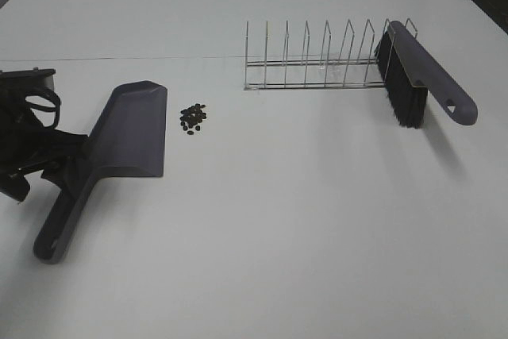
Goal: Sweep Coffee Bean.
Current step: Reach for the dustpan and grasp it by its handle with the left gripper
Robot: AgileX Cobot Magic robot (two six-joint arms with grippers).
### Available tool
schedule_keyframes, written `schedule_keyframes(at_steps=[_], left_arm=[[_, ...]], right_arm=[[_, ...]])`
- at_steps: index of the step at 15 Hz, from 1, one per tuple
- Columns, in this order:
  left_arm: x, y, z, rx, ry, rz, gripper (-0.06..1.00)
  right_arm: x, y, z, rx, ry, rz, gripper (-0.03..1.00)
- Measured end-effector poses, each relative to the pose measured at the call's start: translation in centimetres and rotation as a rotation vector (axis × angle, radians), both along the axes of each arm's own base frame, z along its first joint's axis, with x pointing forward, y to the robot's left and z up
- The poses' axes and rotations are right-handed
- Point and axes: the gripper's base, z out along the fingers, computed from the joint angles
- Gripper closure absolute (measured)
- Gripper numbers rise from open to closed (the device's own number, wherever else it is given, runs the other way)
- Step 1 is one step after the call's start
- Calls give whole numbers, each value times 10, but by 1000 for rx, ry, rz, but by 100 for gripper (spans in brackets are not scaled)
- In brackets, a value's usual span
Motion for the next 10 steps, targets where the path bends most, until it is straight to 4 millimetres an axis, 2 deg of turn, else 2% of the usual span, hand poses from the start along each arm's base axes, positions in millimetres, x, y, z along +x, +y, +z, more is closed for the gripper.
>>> schedule_keyframes(at_steps=[3, 6, 7, 8, 9, 10], left_arm=[[3, -12, -18, 8, 10, -29, 29], [5, -13, -42, 27, 55, -29, 29], [7, -13, -42, 28, 51, -28, 30], [7, -13, -43, 31, 51, -31, 33], [7, -13, -43, 32, 53, -22, 42], [7, -13, -43, 32, 54, -4, 57]], right_arm=[[0, 0, 0, 0, 0, 0, 21], [0, 0, 0, 0, 0, 0, 21], [0, 0, 0, 0, 0, 0, 21], [0, 0, 0, 0, 0, 0, 21], [0, 0, 0, 0, 0, 0, 21], [0, 0, 0, 0, 0, 0, 21]])
